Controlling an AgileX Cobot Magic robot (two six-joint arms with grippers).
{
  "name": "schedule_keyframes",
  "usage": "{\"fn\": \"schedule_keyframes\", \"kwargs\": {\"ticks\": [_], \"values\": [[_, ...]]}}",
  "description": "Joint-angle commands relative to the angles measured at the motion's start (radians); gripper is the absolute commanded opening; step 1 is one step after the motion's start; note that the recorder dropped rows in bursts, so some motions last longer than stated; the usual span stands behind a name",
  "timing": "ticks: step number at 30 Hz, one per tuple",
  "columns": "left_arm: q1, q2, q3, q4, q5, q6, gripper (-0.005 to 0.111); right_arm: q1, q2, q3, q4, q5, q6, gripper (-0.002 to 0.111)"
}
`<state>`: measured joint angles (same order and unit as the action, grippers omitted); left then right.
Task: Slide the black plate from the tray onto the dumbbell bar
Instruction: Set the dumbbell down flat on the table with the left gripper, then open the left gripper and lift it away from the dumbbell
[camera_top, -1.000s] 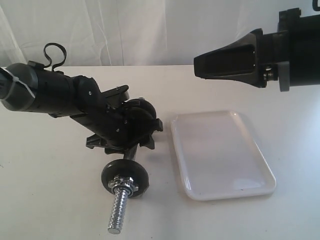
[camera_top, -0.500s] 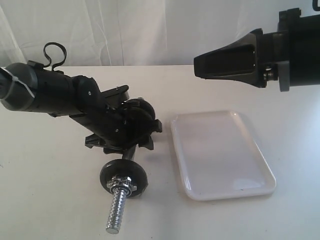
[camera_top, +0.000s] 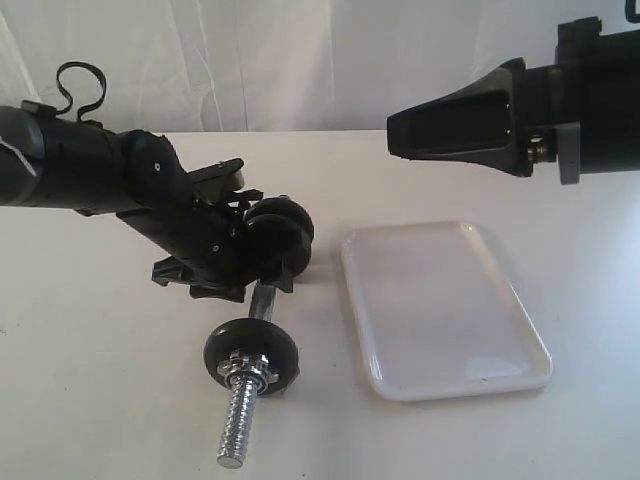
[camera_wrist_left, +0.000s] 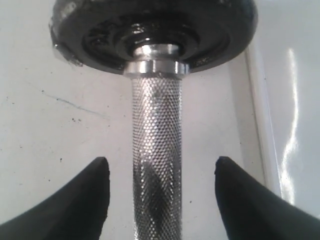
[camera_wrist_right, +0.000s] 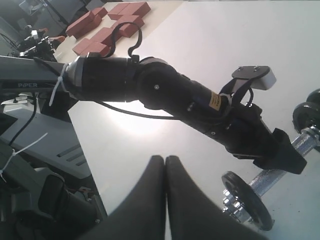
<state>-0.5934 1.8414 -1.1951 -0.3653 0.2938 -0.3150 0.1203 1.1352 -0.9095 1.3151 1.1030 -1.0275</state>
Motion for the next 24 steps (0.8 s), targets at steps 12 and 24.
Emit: {"fn": "schedule_keyframes", "kwargs": {"ticks": [12,24], "values": [[0.003,-0.523,-0.004,0.258,0.489,0.212,0.001,0.001,-0.008,0.006,-0.002,0.011,0.004,0.0],[0.003,-1.222,0.024,0.537,0.691,0.014,0.0,0.001,-0.008,0.006,-0.213,-0.063,-0.015,0.0]]}}
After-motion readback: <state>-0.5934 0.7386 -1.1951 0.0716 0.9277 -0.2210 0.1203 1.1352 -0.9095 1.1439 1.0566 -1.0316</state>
